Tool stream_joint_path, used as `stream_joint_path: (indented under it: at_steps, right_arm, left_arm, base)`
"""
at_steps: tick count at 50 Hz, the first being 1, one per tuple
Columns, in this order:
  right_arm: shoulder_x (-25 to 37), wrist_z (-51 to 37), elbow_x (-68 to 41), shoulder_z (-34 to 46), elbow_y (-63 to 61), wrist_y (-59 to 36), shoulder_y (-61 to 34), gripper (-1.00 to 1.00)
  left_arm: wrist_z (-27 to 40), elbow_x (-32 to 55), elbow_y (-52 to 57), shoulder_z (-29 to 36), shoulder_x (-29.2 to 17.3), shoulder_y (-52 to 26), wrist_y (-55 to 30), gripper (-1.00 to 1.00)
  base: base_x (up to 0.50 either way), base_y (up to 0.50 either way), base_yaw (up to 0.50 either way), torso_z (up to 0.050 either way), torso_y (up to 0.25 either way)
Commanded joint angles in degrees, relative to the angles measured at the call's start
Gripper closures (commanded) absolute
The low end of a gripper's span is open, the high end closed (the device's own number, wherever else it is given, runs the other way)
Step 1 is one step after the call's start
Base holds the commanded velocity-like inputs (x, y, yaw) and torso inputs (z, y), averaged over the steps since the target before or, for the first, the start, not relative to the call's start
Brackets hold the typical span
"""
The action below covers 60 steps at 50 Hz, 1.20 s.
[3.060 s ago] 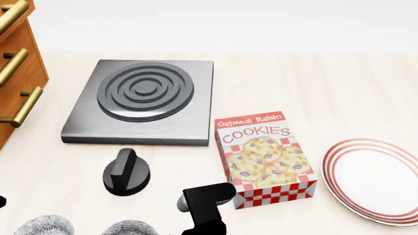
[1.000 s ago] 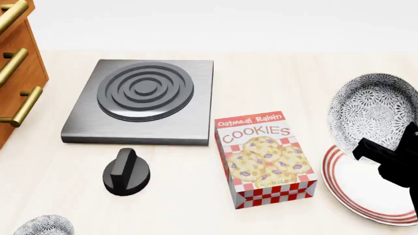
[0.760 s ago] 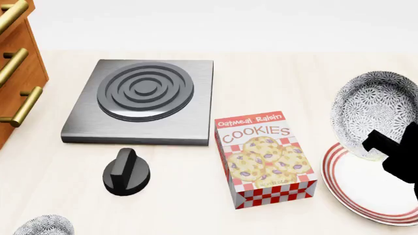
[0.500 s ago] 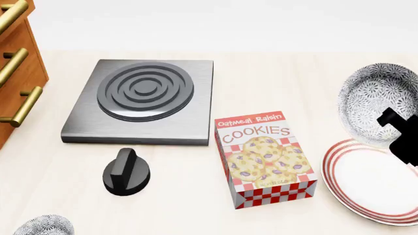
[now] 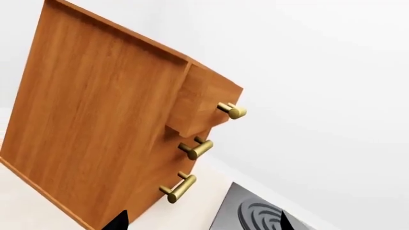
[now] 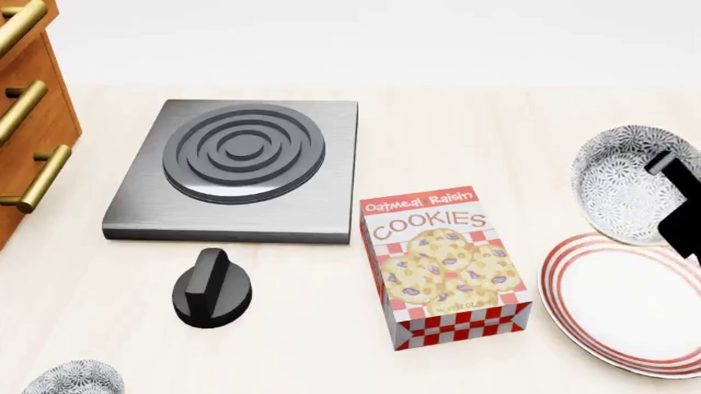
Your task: Pick the akita bowl from table center and place it on the plate.
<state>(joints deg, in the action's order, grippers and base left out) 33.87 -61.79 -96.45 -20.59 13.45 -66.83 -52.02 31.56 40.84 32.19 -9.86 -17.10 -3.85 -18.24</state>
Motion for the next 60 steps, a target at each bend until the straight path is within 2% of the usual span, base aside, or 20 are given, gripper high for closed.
stream_joint_path:
  at_steps: [1,9,11,17,20,37,46,48,60]
  right_arm:
    - [0.53,-4.43,-4.54,1.29,8.80,-1.31,-4.83,1.00]
    - [1.34,-6.47,-5.54,1.06,10.21,-0.97,-5.31,1.00]
    - [1.52,-6.93,-5.79,0.88,10.05,-0.87,-5.02,1.00]
    - [2.14,-7.71,-6.16,0.47,9.73,-0.38,-5.03,1.00]
    - [2.25,-8.34,-6.65,0.18,9.41,-0.16,-4.94,1.00]
    - [2.90,-6.12,-5.00,0.37,7.89,0.97,-4.43,1.00]
    - [3.14,-6.73,-5.95,0.00,7.11,1.09,-4.08,1.00]
    - [3.26,-6.42,-5.68,0.13,7.25,1.19,-4.18,1.00]
    - [3.76,-1.28,-1.51,1.13,9.07,3.40,-4.98,1.00]
  left_arm:
    - [0.13,-0.81,-0.14,0.47,-0.07,0.10,0.54,-1.00]
    - [-1.56,-5.33,0.06,2.18,-0.36,1.10,3.60,-1.00]
    - [-1.21,-2.64,-0.13,1.40,-0.24,0.83,2.50,-1.00]
    - [-0.99,-3.74,0.00,2.01,-0.38,0.97,2.68,-1.00]
    - [-1.42,-6.81,0.08,3.37,-0.98,1.38,3.48,-1.00]
    - [-1.36,-3.95,0.53,2.35,-1.09,1.57,3.55,-1.00]
    - [-1.51,-7.35,1.03,4.34,-1.68,1.80,4.12,-1.00]
    - [-1.27,-4.26,0.81,3.33,-1.36,1.52,3.28,-1.00]
    - [-0.04,-3.34,0.79,2.84,-1.53,0.95,2.50,-1.00]
  base:
    - [0.00,0.00,0.00,0.000,0.000]
    - [0.00,0.00,0.00,0.000,-0.105]
    - [0.00,0.00,0.00,0.000,-0.250]
    - [0.00,0.00,0.00,0.000,0.000]
    - [0.00,0.00,0.00,0.000,-0.083]
    - [0.00,0.00,0.00,0.000,-0.184]
    - [0.00,0.00,0.00,0.000,-0.108]
    - [0.00,0.00,0.00,0.000,-0.250]
    - [0.00,0.00,0.00,0.000,-0.010]
